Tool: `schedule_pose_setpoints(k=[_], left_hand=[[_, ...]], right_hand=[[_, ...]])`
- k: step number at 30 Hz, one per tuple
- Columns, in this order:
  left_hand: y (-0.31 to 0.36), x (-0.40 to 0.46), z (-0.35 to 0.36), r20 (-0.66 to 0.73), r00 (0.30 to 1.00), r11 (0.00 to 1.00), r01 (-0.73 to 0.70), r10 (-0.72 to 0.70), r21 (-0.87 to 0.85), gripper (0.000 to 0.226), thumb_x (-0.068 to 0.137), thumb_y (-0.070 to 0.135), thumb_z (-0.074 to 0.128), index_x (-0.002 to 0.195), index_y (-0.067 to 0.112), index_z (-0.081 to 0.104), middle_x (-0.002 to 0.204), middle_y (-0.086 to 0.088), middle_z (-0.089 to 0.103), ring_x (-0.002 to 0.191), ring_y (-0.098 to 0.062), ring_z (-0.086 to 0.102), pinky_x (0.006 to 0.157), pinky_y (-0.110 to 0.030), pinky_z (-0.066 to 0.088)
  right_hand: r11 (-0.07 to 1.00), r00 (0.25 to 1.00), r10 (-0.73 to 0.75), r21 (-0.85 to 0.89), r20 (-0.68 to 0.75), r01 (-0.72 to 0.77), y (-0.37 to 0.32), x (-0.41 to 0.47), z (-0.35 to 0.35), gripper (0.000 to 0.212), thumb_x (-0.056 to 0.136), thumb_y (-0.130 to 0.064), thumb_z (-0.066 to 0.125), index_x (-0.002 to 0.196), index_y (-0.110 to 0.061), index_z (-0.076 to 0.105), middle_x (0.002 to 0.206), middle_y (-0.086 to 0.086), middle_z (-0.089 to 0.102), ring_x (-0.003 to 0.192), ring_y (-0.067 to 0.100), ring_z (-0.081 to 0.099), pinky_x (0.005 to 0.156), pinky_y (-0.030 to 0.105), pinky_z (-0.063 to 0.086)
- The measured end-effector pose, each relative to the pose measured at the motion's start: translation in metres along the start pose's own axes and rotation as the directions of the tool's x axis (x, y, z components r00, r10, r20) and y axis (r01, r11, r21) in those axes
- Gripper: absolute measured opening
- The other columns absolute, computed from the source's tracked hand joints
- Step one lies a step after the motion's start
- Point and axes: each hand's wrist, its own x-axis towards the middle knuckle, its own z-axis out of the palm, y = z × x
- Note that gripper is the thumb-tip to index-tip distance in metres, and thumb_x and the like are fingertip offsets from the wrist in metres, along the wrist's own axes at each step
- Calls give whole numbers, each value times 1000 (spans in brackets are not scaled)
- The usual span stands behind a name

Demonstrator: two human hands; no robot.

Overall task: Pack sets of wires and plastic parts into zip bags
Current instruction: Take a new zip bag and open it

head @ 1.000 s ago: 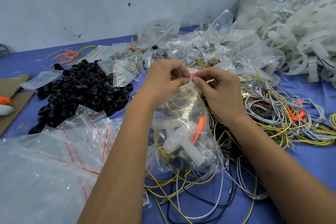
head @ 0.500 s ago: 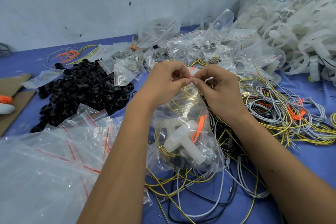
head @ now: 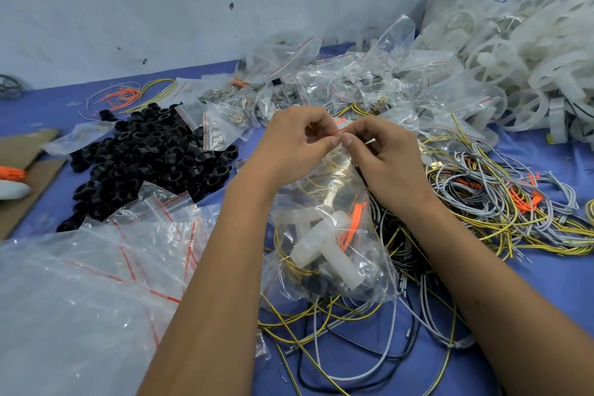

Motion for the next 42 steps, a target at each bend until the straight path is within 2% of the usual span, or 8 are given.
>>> schedule_pose_setpoints(k=[4,9,16,20,25,32,38,42], left_hand=[[2,-2,2,-15,1000,1000,19,-19,7,9,87,26,80,88,20,74,77,4,66,71,-9,57,65,-17,45],[4,-1,5,-41,999,999,17,-16,31,8,89,24,79,88,18,74,76,4,65,68,-14,56,66,-22,45],[2,-1,4,-56,998,1000,-19,20,20,6,87,13,79,87,10,74,77,4,68,72,-16,61,68,-24,48],[1,0,5,-90,996,999,-27,25,-24,6,85,9,81,83,9,75,76,1,69,74,-19,65,70,-32,53],[-4,-1,0,-89,995,997,36,-42,-69,9,82,17,86,81,15,77,73,-1,73,66,-17,67,63,-21,52],[-13,-5,-8,-7,999,998,53,-54,-31,16,85,9,81,79,22,73,76,2,72,72,-9,64,70,-17,47],[-10,-4,-6,-19,1000,999,21,-22,-27,11,84,11,82,80,18,75,74,1,71,70,-9,62,68,-20,47],[-12,-5,-10,-26,998,997,49,-51,-64,14,83,12,84,78,22,75,69,9,68,63,0,58,63,-13,45]], right_hand=[[1000,998,-15,-4,-56,15,-1,0,-2,5,94,-10,70,90,-11,72,74,-3,69,67,16,64,65,36,53],[1000,998,-24,14,-58,25,1,1,-2,8,92,-6,71,90,-14,73,74,-8,69,68,10,63,68,34,54],[999,999,-31,-15,-30,30,4,0,0,4,93,-8,70,91,-11,71,78,0,71,74,20,68,71,45,56],[999,999,-34,-15,-7,34,1,0,-1,5,96,-11,66,93,-12,70,80,-1,72,78,21,69,72,44,55],[997,999,-49,-65,7,49,-1,0,-1,7,97,-8,65,91,-8,69,77,1,69,74,19,66,67,37,52],[994,998,-52,-92,19,53,0,0,0,6,96,-8,66,90,-8,68,74,-2,66,67,7,57,64,23,43],[1000,1000,5,6,17,-5,1,-1,0,5,96,-15,68,92,-13,69,77,-3,67,69,10,57,63,32,47],[999,1000,9,30,9,-9,1,0,-1,5,95,-10,69,90,-11,69,76,-3,65,70,8,55,66,28,45]])
